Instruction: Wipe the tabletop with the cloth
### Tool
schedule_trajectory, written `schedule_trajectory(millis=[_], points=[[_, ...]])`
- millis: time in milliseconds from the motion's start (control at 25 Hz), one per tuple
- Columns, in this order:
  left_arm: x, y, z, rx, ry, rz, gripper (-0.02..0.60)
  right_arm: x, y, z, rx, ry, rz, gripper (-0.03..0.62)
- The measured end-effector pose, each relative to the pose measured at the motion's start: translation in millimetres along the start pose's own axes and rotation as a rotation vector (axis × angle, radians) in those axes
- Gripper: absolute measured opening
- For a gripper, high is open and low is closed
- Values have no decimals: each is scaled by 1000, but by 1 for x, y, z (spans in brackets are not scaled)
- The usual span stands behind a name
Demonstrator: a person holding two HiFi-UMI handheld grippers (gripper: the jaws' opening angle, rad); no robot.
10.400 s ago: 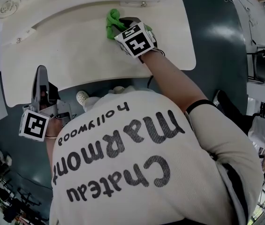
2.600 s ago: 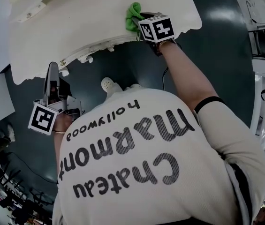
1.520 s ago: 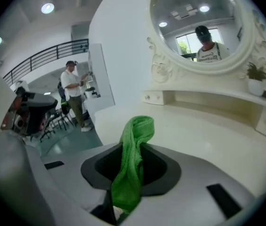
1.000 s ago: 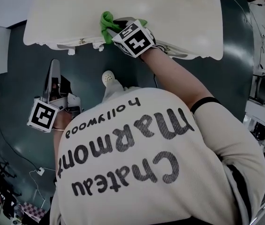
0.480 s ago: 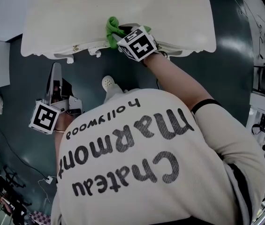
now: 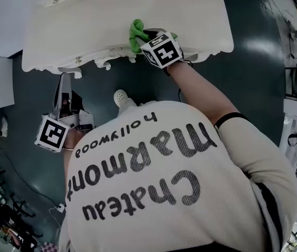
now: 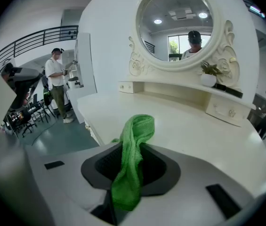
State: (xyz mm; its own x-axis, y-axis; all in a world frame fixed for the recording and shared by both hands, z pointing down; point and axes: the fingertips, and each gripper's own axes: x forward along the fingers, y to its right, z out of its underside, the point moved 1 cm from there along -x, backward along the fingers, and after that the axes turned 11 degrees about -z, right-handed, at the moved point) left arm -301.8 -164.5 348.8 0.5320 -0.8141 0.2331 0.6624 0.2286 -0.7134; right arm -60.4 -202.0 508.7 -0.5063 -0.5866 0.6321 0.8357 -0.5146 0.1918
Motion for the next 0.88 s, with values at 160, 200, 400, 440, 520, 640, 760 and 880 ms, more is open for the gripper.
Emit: schedule_trajectory(millis=[160,200,400,440,520,640,760,880], points=[[-8,15,10,9,13,8,8,-22,16,15,21,13,37,112],[-10,18,13,10,17,10,8,-28,20,18,25,17,47,112],[-22,30,26,8,35,15,8,-48,35,32,23,28,74,112],[-25,32,29,7,39,14,8,-51,38,34,24,29,76,113],[-33,36,35,5,50,9,8,-57,43,38,29,32,82,112],[-47,38,43,1,72,-5,8,-65,49,44,37,40,88,112],[-61,36,51,-2,87,-31,8,-68,51,47,31,45,93,112],[-73,33,60,2,90,-64,8,-68,51,48,29,46,97,114]])
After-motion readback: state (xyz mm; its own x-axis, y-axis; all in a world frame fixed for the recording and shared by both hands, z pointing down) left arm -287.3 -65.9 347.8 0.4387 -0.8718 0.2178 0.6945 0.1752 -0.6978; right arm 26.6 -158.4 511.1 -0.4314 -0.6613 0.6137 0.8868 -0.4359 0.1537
